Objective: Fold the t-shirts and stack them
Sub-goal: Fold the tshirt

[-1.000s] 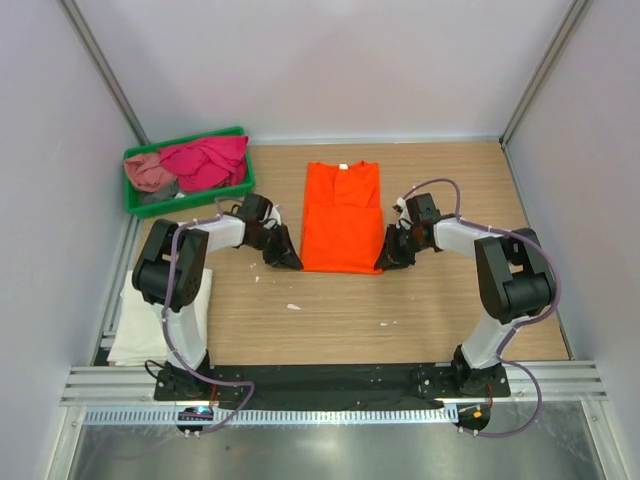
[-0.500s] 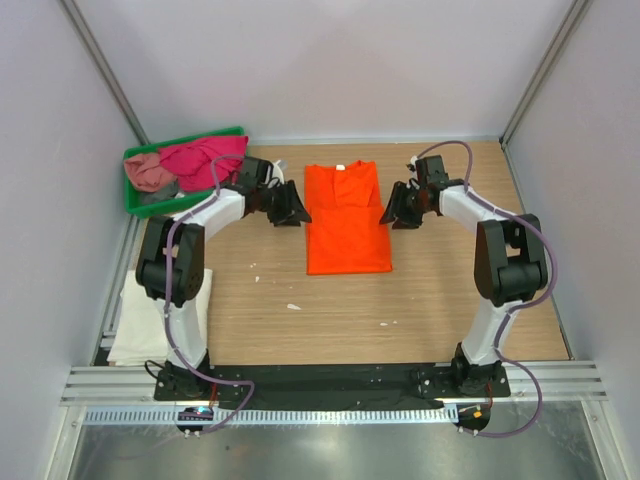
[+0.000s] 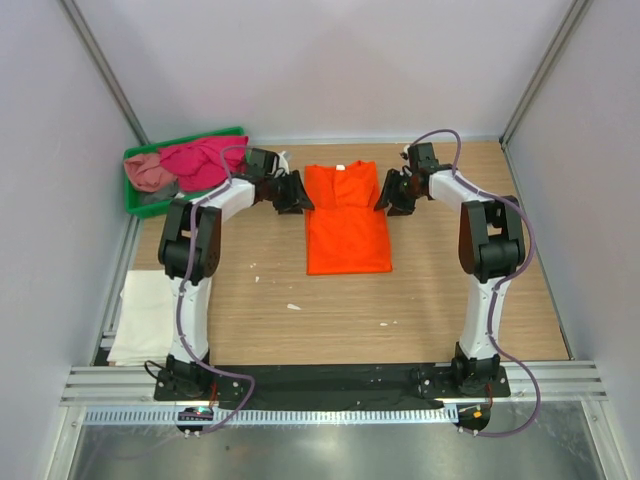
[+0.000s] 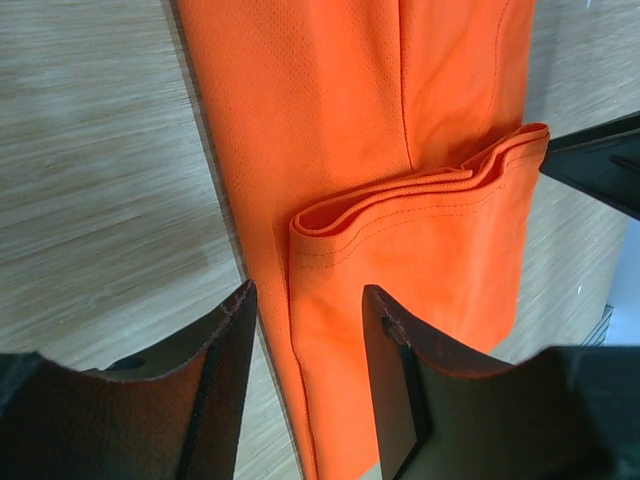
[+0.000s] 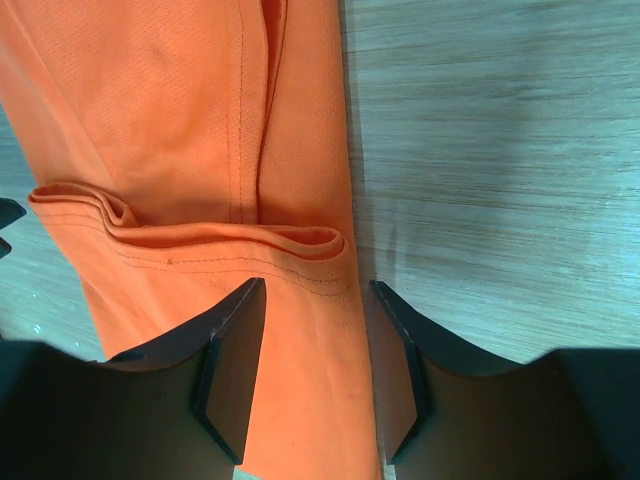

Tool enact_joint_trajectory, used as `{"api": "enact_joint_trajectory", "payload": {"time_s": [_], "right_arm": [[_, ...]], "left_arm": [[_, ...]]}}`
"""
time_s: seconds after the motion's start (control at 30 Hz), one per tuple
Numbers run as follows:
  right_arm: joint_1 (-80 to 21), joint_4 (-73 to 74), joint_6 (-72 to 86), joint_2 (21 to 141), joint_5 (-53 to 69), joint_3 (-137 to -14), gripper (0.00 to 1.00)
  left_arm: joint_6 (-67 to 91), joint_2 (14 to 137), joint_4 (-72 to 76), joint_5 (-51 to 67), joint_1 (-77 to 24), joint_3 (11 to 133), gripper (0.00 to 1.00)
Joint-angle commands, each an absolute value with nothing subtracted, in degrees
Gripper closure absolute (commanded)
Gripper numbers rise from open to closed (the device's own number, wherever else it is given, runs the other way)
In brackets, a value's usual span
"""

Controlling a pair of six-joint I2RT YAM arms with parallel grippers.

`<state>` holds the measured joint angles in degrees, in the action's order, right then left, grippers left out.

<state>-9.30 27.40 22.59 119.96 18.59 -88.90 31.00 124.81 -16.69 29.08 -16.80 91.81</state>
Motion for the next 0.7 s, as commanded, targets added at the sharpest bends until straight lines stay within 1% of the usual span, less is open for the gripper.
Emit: {"api": "enact_joint_trajectory", "payload": {"time_s": [0.0,0.17,0.23,0.43,0.67], "right_arm": [[-9.2,28.0,21.6,120.0,18.9,-91.8,0.50],[-8.8,28.0,21.6,120.4,19.1,-91.9,0.52],[-8.7,28.0,21.5,120.6,19.3,-92.2,0.53],[-8.2,28.0,21.6,121.6,20.4,-93.0,0.55],[-8.0,27.3,21.1,122.7,22.1,-93.2,0.56]], "left_arm": [[30.7,125.0,-11.3,30.5,-16.9,93.8,0.53],[32.6,125.5,-7.8,30.6,-17.8,93.1,0.59],[33.2,126.3,-7.6,30.3,-18.1,93.3,0.59],[33.9,127.6,-8.2,28.4,-18.3,93.3,0.55],[34.5,129.0,-8.7,27.9,-18.5,93.9,0.54]]}}
